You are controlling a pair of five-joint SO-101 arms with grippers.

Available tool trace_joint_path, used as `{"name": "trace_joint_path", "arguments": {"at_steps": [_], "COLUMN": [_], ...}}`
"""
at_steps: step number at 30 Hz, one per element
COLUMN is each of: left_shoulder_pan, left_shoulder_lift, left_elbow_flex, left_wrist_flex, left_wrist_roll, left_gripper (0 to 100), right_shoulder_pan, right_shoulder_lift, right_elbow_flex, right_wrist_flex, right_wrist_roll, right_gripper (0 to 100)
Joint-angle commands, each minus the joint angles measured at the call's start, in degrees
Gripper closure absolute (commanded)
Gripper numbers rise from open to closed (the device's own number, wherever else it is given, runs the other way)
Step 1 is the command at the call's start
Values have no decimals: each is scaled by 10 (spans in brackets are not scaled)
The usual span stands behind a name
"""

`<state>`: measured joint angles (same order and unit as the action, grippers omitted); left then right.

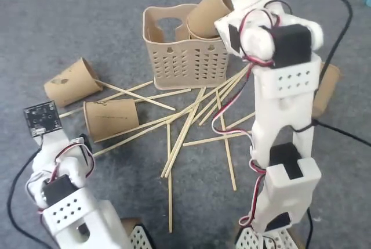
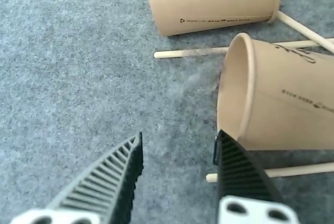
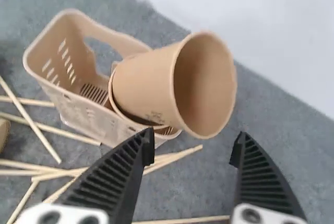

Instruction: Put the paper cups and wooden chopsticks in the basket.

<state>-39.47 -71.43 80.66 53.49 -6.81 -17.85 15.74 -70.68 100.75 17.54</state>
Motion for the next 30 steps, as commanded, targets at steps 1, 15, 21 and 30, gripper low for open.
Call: {"name": "trace_joint_path", "arguments": {"at_steps": [1, 15, 21, 30], "left_shoulder_pan": [4, 3, 30, 65], "left_shoulder_lift": [-1, 4, 5, 5], "left_elbow_flex": [-2, -2, -4, -78], "left_wrist_flex": [-14, -11, -1, 91], "left_wrist_roll": [3, 4, 22, 52], "left_gripper": [779, 782, 782, 779], "right_shoulder_pan": [2, 132, 133, 137], "right_shoulder_lift": [-73, -263, -393, -477], "right_elbow_flex": [-43, 311, 423, 535], "right_wrist_flex": [22, 20, 16, 15], "right_wrist_roll": [-39, -222, -221, -193], "right_gripper": [753, 991, 991, 991]}}
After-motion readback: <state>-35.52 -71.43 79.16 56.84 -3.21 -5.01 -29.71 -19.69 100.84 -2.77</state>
